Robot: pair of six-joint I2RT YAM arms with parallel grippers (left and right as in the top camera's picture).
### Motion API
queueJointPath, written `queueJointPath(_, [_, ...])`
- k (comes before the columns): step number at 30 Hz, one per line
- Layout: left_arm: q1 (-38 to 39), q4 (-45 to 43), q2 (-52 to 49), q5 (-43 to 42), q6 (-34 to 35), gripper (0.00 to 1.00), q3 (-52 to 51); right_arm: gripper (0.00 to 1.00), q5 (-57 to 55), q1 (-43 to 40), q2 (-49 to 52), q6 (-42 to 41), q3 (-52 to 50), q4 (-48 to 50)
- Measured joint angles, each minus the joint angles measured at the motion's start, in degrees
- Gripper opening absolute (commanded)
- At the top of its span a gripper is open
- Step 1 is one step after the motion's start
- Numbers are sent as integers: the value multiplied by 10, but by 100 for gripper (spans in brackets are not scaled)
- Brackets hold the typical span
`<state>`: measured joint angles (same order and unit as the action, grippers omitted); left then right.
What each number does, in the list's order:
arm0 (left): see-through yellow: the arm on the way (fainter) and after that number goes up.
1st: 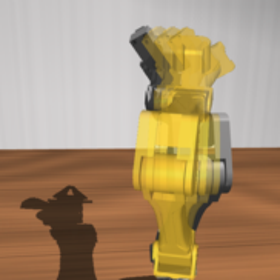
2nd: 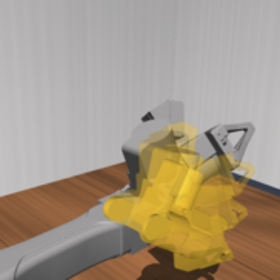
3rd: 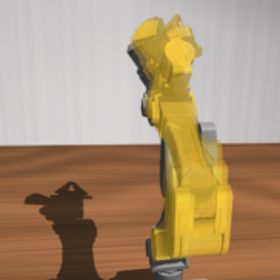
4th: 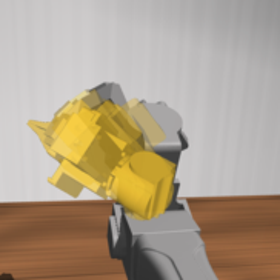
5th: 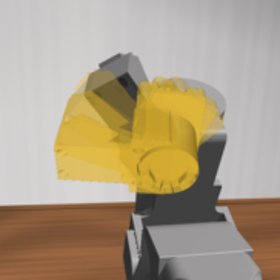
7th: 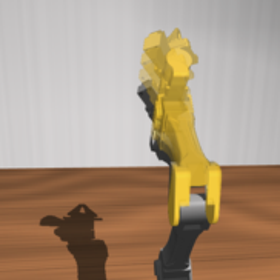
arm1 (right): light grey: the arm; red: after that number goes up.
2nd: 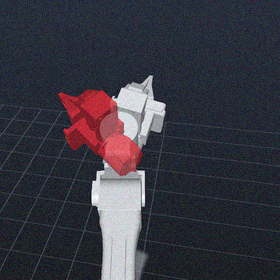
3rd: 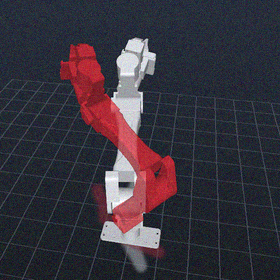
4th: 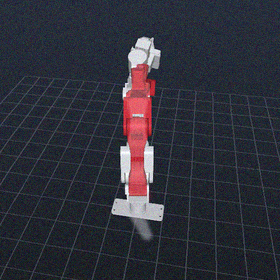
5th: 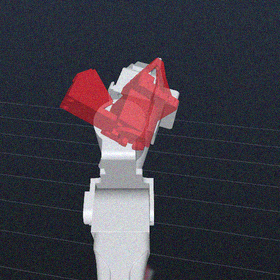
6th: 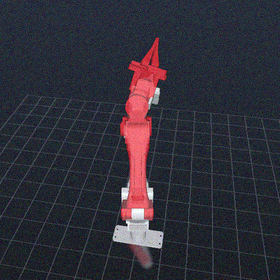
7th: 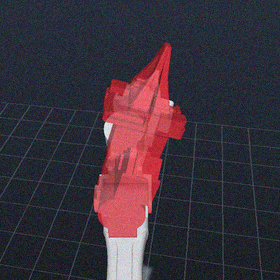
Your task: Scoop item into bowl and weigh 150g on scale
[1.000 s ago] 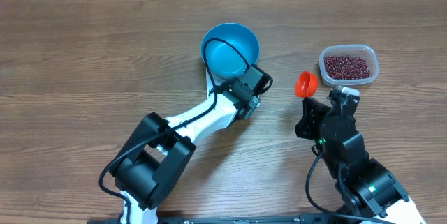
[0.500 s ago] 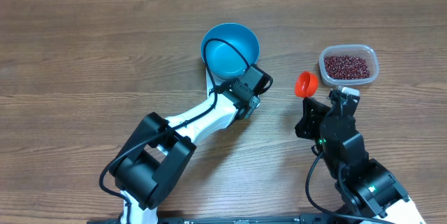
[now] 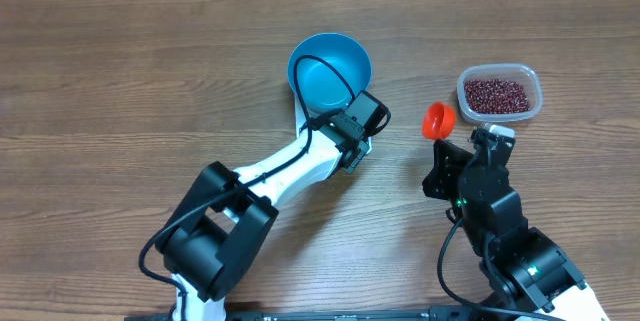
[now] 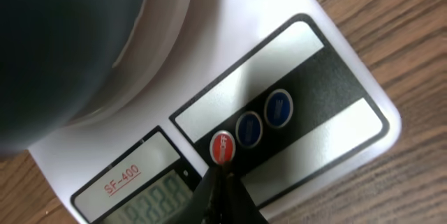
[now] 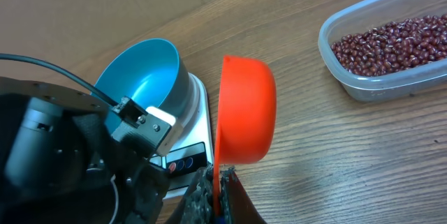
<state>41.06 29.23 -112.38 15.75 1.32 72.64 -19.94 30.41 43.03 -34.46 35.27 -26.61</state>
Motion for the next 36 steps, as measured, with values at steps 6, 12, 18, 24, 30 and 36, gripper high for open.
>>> queueJointPath(6, [17,31,49,-1,0,4,1,4,0,0,0,0,0,0])
queueJointPath(12, [32,85,120,-3,4,6,1,4,0,0,0,0,0,0])
queueJointPath(18, [33,132,224,-4,13,29,2,4,3,0,0,0,0,0])
queueJointPath(24, [33,169,306,-4,17,53,2,4,50,0,0,0,0,0])
queueJointPath(30, [33,177,340,-4,17,73,2,4,108,0,0,-16,0,-4])
queueJointPath(36, [33,195,343,-5,31,100,3,4,144,0,0,-48,0,-15])
